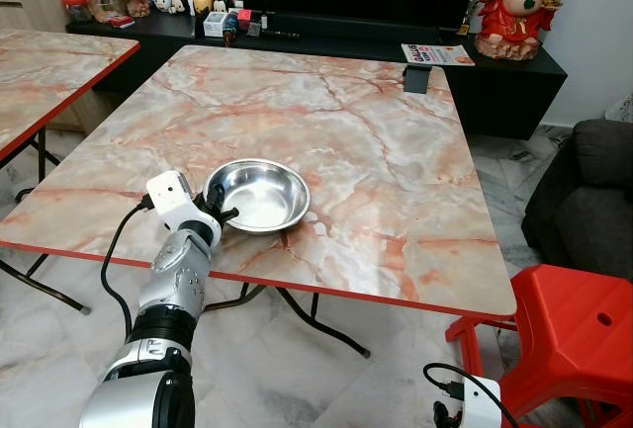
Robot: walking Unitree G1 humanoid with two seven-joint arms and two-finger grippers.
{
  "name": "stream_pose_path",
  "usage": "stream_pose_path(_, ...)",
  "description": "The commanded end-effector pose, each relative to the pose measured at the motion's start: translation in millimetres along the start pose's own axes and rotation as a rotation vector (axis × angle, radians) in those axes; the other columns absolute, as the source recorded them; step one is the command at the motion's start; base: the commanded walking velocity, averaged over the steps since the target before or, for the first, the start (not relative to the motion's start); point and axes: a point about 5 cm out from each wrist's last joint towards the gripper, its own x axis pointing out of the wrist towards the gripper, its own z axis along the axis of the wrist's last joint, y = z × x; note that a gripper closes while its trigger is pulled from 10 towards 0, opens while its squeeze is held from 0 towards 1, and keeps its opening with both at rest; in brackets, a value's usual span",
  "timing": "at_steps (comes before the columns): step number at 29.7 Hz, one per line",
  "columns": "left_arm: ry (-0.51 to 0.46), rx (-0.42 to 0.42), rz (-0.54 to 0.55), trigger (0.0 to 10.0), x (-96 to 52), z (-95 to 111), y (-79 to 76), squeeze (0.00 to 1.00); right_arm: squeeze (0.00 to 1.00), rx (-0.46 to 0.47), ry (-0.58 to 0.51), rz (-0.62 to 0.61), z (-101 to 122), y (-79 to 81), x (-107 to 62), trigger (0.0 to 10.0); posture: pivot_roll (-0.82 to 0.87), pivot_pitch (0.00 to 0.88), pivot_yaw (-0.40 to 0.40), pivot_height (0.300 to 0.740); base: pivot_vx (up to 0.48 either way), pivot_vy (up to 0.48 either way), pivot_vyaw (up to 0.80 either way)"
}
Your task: Setting the table
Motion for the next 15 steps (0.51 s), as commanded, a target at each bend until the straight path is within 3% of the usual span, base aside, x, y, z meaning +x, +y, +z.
stream_pose_path(1,0.009,-0.012,0.005,10.0,-0.5,-3.0,0.2,0.0,0.0,0.004,-0.006,-0.007,0.5,-1.7,-0.1,10.0,-0.02,0.0,-0.037,0.74,0.0,0.0,0.0)
stream_pose_path(9,0.035,-0.021,0.039,10.0,-1.8,-8.8,5.4,0.0,0.0,0.005,-0.003,-0.007,-0.9,-2.1,-0.6,10.0,-0.01,0.0,-0.041,0.74,0.0,0.0,0.0)
stream_pose_path(10,0.04,-0.017,0.041,10.0,-1.8,-9.2,6.1,0.23,0.0,0.006,-0.003,-0.007,-0.9,-1.9,-0.5,10.0,-0.02,0.0,-0.04,0.74,0.0,0.0,0.0)
stream_pose_path(11,0.042,-0.014,0.042,10.0,-1.8,-9.3,6.4,0.23,0.0,0.006,-0.003,-0.006,-0.8,-1.9,-0.5,10.0,-0.02,0.0,-0.04,0.74,0.0,0.0,0.0)
stream_pose_path(12,0.044,-0.013,0.045,10.0,-1.8,-9.4,6.9,0.85,0.0,0.007,-0.004,-0.006,-0.8,-1.8,-0.5,10.0,-0.02,0.0,-0.04,0.74,0.0,0.0,0.0)
stream_pose_path(14,0.045,-0.012,0.047,10.0,-1.6,-9.4,7.1,0.89,0.0,0.008,-0.004,-0.007,-0.6,-1.8,-0.5,10.0,-0.02,0.0,-0.04,0.74,0.0,0.0,0.0)
stream_pose_path(15,0.046,-0.008,0.047,10.0,-1.5,-9.4,7.2,1.0,0.0,0.008,-0.004,-0.007,-0.6,-1.7,-0.5,10.0,-0.02,0.0,-0.039,0.74,0.0,0.0,0.0)
